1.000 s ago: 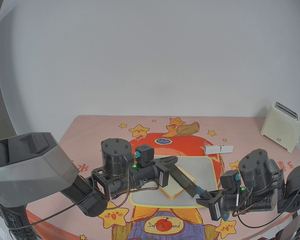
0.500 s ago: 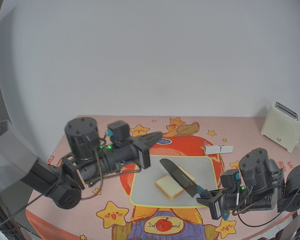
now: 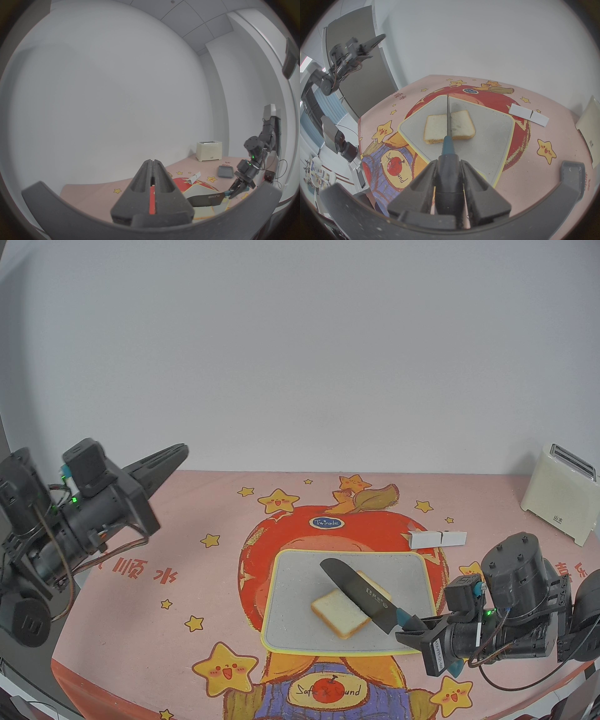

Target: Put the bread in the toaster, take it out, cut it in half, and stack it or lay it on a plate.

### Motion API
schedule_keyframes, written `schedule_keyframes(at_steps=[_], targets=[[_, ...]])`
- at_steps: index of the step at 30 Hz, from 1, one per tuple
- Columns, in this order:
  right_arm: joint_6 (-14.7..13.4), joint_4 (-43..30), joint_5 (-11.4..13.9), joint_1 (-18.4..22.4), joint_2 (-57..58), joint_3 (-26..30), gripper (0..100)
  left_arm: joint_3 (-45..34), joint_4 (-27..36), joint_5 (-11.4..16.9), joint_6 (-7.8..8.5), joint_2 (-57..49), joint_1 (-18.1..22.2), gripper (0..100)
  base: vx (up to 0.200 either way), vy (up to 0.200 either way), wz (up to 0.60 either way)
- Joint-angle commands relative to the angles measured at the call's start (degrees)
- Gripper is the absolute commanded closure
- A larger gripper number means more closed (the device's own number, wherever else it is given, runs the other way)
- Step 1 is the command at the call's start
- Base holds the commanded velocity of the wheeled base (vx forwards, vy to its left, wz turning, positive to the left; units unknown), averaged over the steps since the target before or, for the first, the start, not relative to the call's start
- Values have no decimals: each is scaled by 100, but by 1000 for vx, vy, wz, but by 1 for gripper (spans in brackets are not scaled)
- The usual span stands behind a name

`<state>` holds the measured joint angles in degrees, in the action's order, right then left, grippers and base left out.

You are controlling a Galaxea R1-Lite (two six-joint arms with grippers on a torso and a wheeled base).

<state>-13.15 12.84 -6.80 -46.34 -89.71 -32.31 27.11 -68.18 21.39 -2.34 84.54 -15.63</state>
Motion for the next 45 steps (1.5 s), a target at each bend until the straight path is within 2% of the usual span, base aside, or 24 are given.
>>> schedule_keyframes(at_steps=[1, 23, 40, 45], targets=[[-3, 0, 12, 151, 191, 5, 100, -321, 77, 225, -12, -816, 350, 100, 0, 0, 0], [-3, 8, 21, 186, 156, -13, 100, -312, 68, 234, -12, -816, 350, 100, 0, 0, 0], [15, 8, 21, 230, 753, -57, 100, -285, 77, 163, -12, -816, 385, 100, 0, 0, 0], [-3, 342, 3, 292, 762, 22, 100, -285, 68, 163, -12, -799, 385, 100, 0, 0, 0]])
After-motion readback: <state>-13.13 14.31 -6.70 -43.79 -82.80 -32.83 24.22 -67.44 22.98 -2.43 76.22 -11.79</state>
